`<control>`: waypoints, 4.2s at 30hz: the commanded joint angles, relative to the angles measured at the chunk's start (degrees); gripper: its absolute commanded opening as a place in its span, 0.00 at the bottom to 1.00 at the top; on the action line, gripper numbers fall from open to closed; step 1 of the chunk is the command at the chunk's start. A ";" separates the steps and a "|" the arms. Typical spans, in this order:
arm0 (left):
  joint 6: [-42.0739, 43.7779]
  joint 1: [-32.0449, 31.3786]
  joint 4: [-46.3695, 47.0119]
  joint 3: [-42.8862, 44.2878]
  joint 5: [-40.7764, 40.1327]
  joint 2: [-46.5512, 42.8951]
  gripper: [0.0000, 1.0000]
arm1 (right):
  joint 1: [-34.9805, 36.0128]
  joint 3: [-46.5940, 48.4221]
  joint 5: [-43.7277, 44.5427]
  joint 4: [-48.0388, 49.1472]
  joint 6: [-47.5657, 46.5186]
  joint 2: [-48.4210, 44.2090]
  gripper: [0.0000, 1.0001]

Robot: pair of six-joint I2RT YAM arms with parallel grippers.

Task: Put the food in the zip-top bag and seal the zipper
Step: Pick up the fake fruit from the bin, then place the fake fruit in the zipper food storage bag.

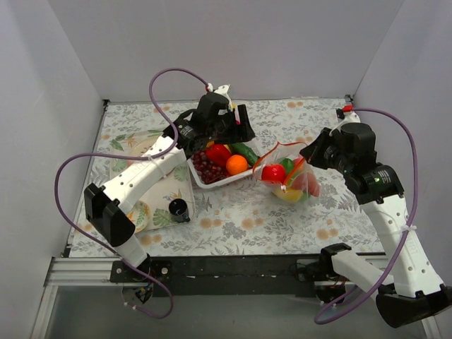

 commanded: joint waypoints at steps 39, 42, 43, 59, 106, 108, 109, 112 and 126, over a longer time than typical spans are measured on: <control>3.46 -0.50 9.05 -14.53 -10.33 12.35 0.90 | 0.26 -1.89 -3.15 3.47 0.26 -3.22 0.01; 3.37 -0.50 9.58 -14.53 -10.94 12.44 0.77 | 0.26 -2.06 -2.98 3.56 0.17 -3.31 0.01; 3.37 -0.50 9.67 -14.53 -11.29 11.92 0.66 | 0.26 -2.06 -2.98 3.56 0.26 -3.22 0.01; 4.42 -0.50 3.52 -11.54 -11.64 1.89 0.35 | 0.26 -3.64 -3.16 5.05 0.44 -2.08 0.01; -2.61 -11.22 9.23 -0.55 2.33 1.37 0.89 | 3.07 -2.77 -0.17 4.70 1.67 -0.06 0.01; -2.00 -11.13 6.70 -0.47 -0.64 -0.47 0.73 | 3.16 -2.59 -0.17 4.79 1.58 0.03 0.01; -1.21 -11.22 5.64 -0.38 -1.27 -1.18 0.67 | 3.16 -2.50 -0.17 4.79 1.49 0.21 0.01; 1.25 -11.05 1.50 -1.69 -9.78 -4.25 0.52 | 3.16 -2.06 -0.17 4.61 1.14 0.47 0.01; 2.92 -10.08 -0.19 -12.94 -13.94 -5.31 0.61 | 3.16 -1.10 -0.34 4.26 1.23 -0.32 0.01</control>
